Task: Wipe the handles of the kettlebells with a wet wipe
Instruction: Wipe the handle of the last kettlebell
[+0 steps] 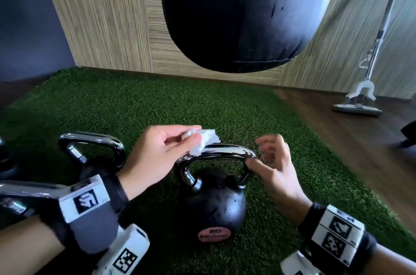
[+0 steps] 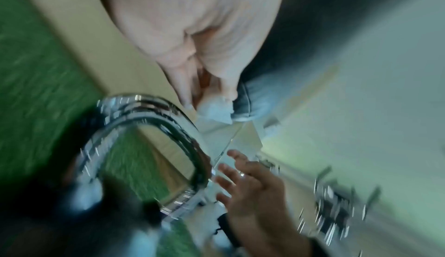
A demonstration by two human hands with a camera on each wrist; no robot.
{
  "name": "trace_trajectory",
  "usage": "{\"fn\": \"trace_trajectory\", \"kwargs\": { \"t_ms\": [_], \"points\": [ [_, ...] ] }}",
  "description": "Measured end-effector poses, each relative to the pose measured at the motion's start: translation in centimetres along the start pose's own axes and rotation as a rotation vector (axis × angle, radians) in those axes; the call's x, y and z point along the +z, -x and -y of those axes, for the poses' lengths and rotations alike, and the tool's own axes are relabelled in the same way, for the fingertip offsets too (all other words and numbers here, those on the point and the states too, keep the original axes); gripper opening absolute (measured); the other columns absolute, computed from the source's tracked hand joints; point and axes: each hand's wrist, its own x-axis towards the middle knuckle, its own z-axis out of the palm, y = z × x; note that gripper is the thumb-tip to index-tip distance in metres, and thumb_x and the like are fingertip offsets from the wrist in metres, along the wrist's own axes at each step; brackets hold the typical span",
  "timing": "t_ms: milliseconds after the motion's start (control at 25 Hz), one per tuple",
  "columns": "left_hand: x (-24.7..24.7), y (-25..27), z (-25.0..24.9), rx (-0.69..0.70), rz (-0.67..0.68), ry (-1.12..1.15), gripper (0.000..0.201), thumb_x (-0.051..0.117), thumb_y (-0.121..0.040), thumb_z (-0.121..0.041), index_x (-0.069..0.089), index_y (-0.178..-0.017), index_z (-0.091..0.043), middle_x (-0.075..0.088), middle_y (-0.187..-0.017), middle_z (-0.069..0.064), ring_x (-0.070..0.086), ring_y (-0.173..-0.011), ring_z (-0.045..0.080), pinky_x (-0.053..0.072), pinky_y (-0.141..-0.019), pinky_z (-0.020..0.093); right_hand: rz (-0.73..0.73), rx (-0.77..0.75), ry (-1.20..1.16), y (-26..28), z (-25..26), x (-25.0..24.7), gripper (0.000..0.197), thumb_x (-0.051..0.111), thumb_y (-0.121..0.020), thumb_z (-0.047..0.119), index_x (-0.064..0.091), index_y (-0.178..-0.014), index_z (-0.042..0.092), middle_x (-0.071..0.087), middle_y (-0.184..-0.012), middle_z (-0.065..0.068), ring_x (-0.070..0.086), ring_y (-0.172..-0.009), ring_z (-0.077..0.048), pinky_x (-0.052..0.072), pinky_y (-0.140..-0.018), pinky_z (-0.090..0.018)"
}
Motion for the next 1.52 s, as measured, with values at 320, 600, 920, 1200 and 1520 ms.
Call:
{"fn": "trace_trajectory", "kwargs": {
  "t_ms": [320,600,920,1200,1520],
  "points": [
    [2.6,-0.6,1.6,0.525,0.052,-0.651,0.028,0.079,-0.089,-0.027,0.077,-0.116,-0.023,0.077,-0.111,-0.008,0.074,-0.092,0.0,0.061,-0.076,0.022,0.041,0.208,-0.356,0.5,-7.3,3.7,0.033,0.083,-0.077,0.002,0.074,-0.107,0.013,0.08,-0.102,-0.007,0.074,-0.094,-0.014,0.058,-0.074,-0.02],
    [-0.9,1.6,3.8,0.192,-0.065,-0.326,0.024,0.076,-0.09,-0.025,0.077,-0.113,-0.03,0.074,-0.11,-0.023,0.073,-0.1,-0.002,0.058,-0.089,0.018,0.06,0.208,-0.326,0.5,-8.3,3.5,0.03,0.086,-0.077,0.014,0.074,-0.105,0.013,0.08,-0.096,-0.008,0.077,-0.09,-0.019,0.059,-0.071,-0.024],
    [-2.0,2.6,9.3,-0.2,-0.126,0.152,0.031,0.078,-0.075,-0.028,0.079,-0.105,-0.022,0.079,-0.107,-0.001,0.073,-0.101,0.01,0.061,-0.08,0.023,0.12,0.228,-0.38,0.2,-8.7,3.3,0.031,0.082,-0.081,0.011,0.073,-0.11,0.008,0.079,-0.101,-0.012,0.076,-0.096,-0.026,0.061,-0.075,-0.029],
    [-0.4,4.3,12.5,-0.377,-0.017,0.31,0.022,0.073,-0.081,-0.017,0.081,-0.095,-0.002,0.079,-0.107,0.013,0.073,-0.105,0.023,0.06,-0.091,0.029,0.13,0.263,-0.453,0.2,-8.4,3.4,0.03,0.078,-0.084,0.004,0.071,-0.113,0.006,0.079,-0.101,-0.016,0.077,-0.093,-0.024,0.06,-0.07,-0.025],
    [1.3,4.6,10.9,-0.17,-0.136,-0.282,0.037,0.081,-0.078,-0.046,0.075,-0.061,-0.014,0.075,-0.066,-0.014,0.068,-0.063,-0.004,0.044,-0.061,0.008,0.167,0.279,-0.321,-0.6,-7.9,2.4,0.036,0.088,-0.071,0.009,0.076,-0.104,0.007,0.08,-0.098,-0.014,0.077,-0.096,-0.025,0.059,-0.074,-0.022]
  ]
}}
